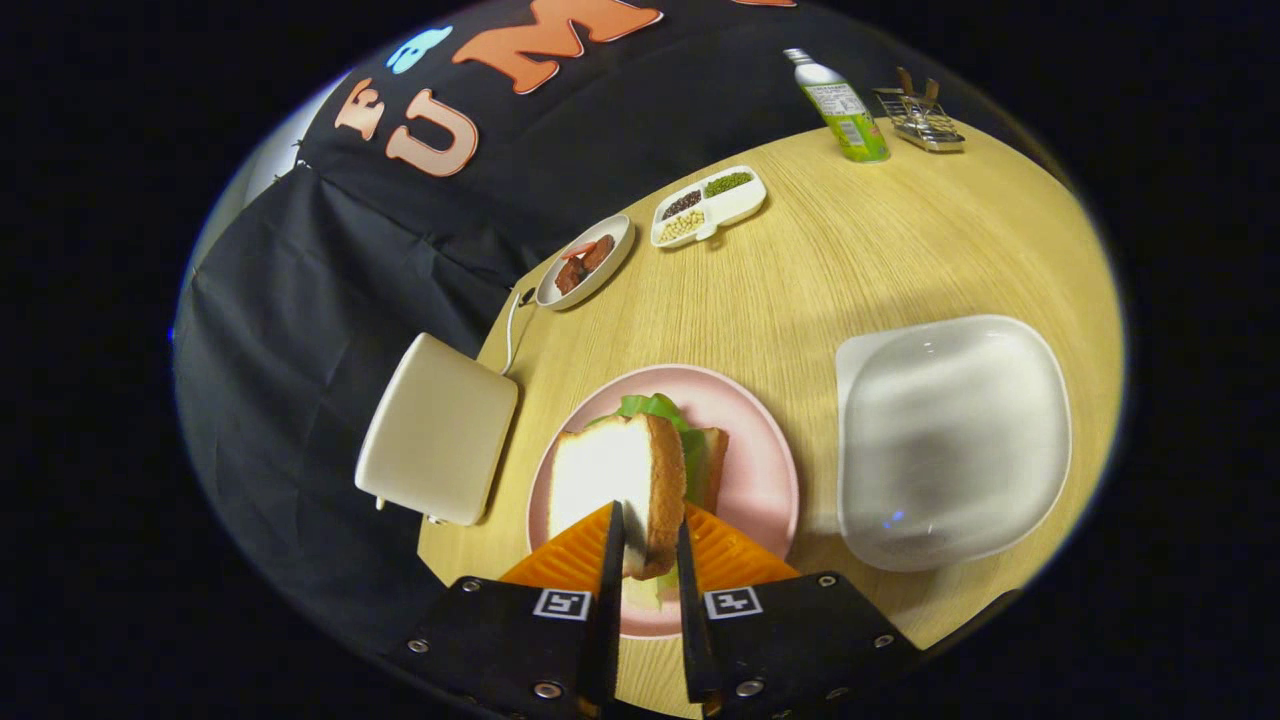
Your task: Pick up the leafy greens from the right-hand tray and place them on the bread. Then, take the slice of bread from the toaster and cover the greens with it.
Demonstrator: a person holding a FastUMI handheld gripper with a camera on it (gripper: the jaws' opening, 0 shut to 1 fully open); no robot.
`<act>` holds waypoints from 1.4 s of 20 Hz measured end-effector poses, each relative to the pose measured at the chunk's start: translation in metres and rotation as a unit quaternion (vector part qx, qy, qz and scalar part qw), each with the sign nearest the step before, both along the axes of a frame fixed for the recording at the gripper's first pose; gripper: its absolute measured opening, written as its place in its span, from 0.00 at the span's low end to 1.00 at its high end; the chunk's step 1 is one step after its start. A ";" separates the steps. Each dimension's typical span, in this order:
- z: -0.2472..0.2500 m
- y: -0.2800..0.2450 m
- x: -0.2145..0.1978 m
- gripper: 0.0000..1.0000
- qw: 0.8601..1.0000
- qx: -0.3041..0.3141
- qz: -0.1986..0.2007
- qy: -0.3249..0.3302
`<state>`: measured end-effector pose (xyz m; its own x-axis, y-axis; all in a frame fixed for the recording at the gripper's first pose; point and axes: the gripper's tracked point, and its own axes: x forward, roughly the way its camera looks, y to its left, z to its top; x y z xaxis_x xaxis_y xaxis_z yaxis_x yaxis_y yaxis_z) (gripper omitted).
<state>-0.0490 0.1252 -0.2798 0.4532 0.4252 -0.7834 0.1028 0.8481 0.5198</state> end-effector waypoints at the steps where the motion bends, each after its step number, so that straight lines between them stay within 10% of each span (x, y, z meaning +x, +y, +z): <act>1: 0.001 -0.001 0.001 0.30 1.000 -0.002 -0.002 -0.004; 14: 0.072 -0.028 0.052 0.67 0.971 -0.142 -0.016 -0.189; 28: 0.183 -0.061 0.087 0.88 0.854 -0.254 -0.085 -0.445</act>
